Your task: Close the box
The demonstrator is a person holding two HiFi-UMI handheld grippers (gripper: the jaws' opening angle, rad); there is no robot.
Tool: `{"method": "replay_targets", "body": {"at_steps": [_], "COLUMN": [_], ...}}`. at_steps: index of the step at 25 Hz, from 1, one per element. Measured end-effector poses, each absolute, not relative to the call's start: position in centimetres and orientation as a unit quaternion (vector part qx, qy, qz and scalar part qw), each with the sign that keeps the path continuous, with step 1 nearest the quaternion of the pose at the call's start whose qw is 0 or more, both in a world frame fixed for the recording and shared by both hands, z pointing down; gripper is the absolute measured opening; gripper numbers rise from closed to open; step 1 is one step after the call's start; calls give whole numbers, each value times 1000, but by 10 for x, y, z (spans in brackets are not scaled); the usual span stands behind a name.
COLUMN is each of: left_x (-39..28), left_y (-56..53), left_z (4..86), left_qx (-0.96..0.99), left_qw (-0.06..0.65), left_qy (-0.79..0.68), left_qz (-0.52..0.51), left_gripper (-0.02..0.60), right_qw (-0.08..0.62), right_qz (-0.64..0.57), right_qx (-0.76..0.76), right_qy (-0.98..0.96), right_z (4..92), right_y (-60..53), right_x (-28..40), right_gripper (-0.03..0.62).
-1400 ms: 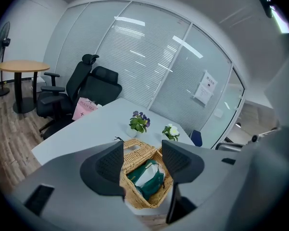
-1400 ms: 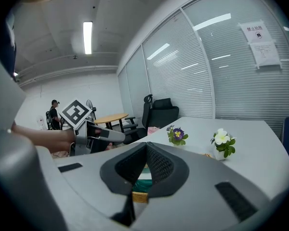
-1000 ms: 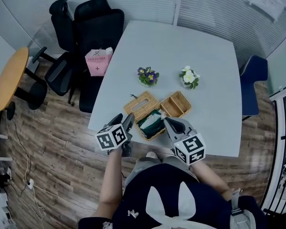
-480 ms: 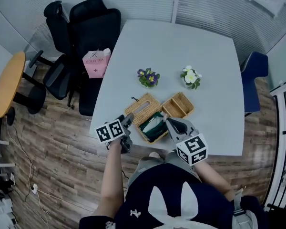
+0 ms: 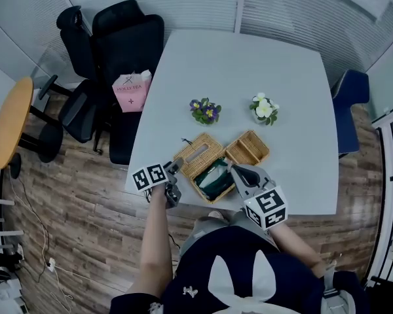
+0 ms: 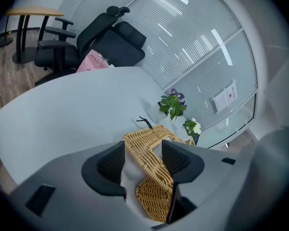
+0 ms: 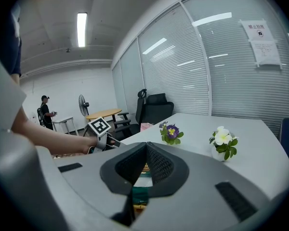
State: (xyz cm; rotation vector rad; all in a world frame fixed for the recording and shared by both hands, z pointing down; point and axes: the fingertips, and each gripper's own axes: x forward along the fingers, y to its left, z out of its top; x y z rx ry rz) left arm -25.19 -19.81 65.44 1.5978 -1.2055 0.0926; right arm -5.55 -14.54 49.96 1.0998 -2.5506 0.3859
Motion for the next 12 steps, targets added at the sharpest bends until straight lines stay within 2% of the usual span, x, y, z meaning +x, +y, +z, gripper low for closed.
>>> {"method": "replay_targets", "body": {"at_steps": [12], "left_x": [-249], "left_y": [-210], "left_z": [676], "left_qx": [648], "left_qw": [618], "left_qy": [-442], "left_qz": [-46], "left_gripper": [239], "right_qw": [176], "right_qz": [140], "right_qx": [390], "right_qy": [-893], "right_z": [505], "right_y": [-146], "right_x": [-56], "right_gripper": [5]}}
